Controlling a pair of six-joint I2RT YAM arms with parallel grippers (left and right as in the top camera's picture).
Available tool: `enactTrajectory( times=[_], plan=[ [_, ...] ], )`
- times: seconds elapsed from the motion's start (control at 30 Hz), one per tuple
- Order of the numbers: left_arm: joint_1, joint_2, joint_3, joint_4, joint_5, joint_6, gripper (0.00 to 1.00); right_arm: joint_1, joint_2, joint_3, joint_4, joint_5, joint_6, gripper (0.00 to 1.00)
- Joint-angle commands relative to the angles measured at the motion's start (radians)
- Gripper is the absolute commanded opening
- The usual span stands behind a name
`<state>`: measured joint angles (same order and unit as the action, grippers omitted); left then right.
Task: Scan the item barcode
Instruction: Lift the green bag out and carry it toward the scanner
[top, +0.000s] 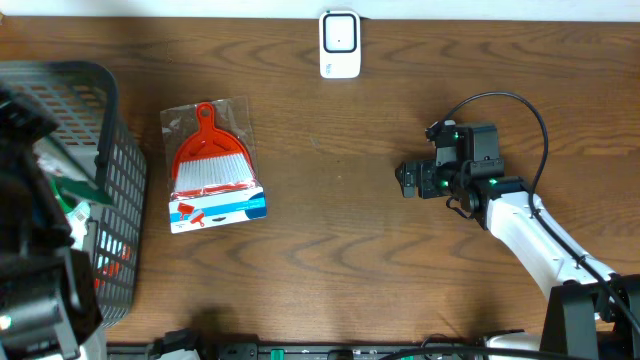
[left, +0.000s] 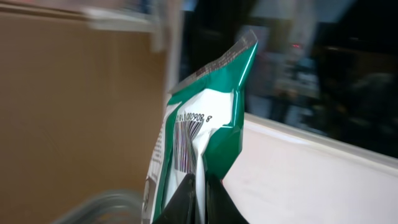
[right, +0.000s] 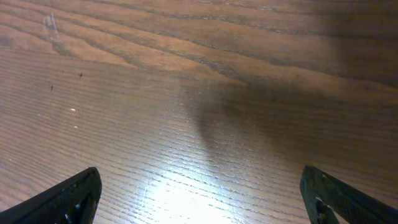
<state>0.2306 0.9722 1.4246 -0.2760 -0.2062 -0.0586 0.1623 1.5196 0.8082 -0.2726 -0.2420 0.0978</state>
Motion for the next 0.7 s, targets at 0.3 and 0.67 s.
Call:
enactTrajectory(
  times=[0.3, 0.67],
  plan=[
    [-0.381, 0.246, 0.021, 0.077, 0.04, 0.055, 0.07, 0.01, 0.005, -0.006, 0.0, 0.006, -0.018, 0.99],
    [-0.52, 0.508, 0.02, 0.053, 0.037, 0.062, 0.07, 0.01, 0.005, -0.006, 0.001, 0.006, -0.025, 0.99]
  ],
)
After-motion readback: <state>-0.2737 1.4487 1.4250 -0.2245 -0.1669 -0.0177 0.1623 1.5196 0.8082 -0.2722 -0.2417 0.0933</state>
